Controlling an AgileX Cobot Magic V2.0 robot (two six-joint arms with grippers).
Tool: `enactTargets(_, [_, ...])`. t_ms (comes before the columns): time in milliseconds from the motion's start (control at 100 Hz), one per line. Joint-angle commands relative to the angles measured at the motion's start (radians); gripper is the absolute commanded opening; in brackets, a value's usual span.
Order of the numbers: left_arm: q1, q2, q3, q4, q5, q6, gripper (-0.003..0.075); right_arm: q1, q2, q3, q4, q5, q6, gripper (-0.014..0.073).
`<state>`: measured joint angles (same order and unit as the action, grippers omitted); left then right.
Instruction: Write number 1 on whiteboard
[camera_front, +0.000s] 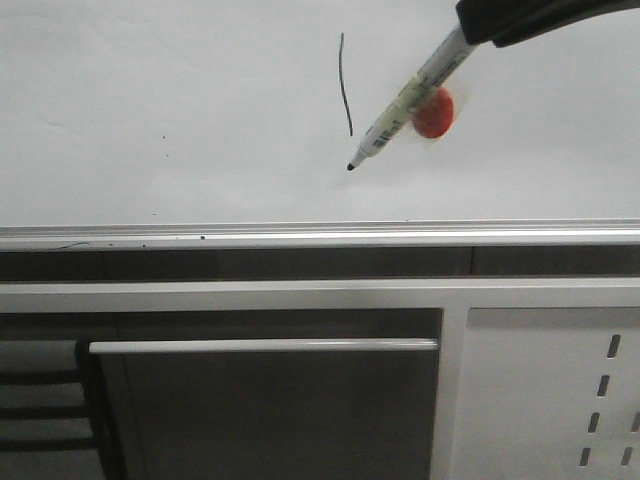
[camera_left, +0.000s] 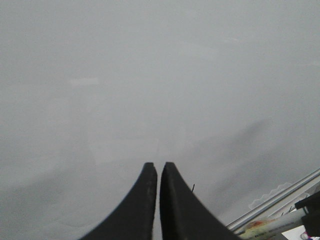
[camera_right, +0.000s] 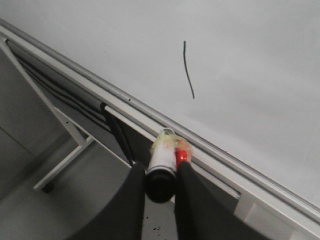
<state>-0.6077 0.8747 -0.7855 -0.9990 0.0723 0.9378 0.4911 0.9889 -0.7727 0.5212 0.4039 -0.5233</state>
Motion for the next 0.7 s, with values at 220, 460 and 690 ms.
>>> enactTargets(220, [0.003,0.041,-0.038,-0.014,0.185,-0.005,0.0081,-0.007,-0.022,-0.225,0.001,0.193,-0.005,-0.0043])
enactTargets(460, [-0.071,0.095,-0.038,-0.014,0.255,0.063,0.0458,-0.007,0.095,-0.392,0.003,0.381,-0.005,-0.0043])
enactTargets(690, [-0.207,0.14,-0.038,-0.003,0.241,0.232,0.0401,-0.007,0.17,-0.497,0.067,0.477,-0.005,-0.0043])
